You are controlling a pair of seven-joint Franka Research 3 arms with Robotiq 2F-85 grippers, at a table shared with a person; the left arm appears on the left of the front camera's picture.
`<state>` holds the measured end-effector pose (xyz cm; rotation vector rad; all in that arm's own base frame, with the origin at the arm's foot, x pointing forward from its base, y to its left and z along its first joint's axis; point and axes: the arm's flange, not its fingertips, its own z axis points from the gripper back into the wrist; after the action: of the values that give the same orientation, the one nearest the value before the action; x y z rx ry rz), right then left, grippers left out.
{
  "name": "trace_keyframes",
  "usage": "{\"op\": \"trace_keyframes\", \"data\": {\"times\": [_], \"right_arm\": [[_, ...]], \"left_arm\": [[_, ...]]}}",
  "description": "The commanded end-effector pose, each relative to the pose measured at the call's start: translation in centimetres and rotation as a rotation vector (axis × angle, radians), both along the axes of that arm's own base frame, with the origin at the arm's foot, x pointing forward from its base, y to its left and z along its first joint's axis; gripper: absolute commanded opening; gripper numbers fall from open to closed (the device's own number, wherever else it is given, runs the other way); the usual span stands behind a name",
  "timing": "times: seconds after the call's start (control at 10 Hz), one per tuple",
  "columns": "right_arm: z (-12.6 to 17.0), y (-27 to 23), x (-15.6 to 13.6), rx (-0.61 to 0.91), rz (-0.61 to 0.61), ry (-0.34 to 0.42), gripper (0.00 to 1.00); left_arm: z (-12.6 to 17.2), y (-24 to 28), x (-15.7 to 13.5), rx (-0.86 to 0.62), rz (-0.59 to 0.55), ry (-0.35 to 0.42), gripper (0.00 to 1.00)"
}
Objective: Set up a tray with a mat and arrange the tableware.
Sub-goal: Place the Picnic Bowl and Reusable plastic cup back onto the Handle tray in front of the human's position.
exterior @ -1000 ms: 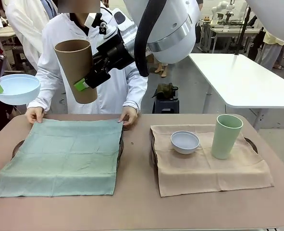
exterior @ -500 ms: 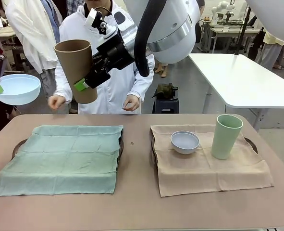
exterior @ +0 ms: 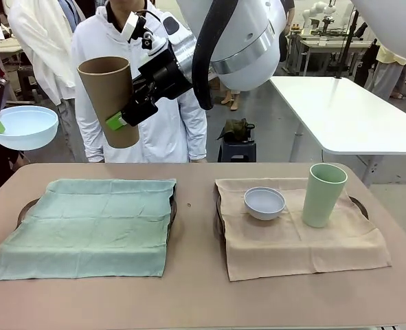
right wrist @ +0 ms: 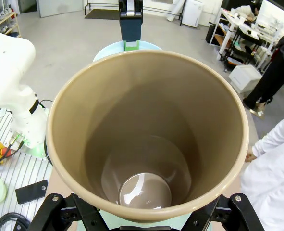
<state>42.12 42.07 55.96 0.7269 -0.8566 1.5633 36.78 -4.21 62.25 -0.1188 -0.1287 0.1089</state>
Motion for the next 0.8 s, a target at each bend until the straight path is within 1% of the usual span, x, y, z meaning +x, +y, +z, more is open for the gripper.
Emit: {"op": "trace_keyframes", "data": {"times": [0.0, 0.1, 0.2, 0.3, 0.7], "right_arm": [[0.0, 0.0, 0.0, 0.0, 0.0, 0.0, 0.83], [-2.7, -0.8, 1.4, 0.029, -0.007, -0.022, 0.83], [-5.4, -1.2, 2.4, 0.048, -0.023, -0.038, 0.83], [-8.1, -1.6, 3.3, 0.07, -0.025, -0.04, 0.83], [-15.3, -1.2, 4.2, 0.114, -0.024, 0.049, 0.83]], "left_arm": [[0.0, 0.0, 0.0, 0.0, 0.0, 0.0, 0.04], [-2.8, 0.5, 1.5, -0.001, -0.024, 0.009, 0.04], [-5.1, 0.7, 2.4, -0.004, -0.043, 0.044, 0.04], [-7.3, 0.9, 3.2, -0.009, -0.061, 0.047, 0.04], [-13.9, 1.8, 4.6, -0.048, -0.086, 0.048, 0.04]]}}
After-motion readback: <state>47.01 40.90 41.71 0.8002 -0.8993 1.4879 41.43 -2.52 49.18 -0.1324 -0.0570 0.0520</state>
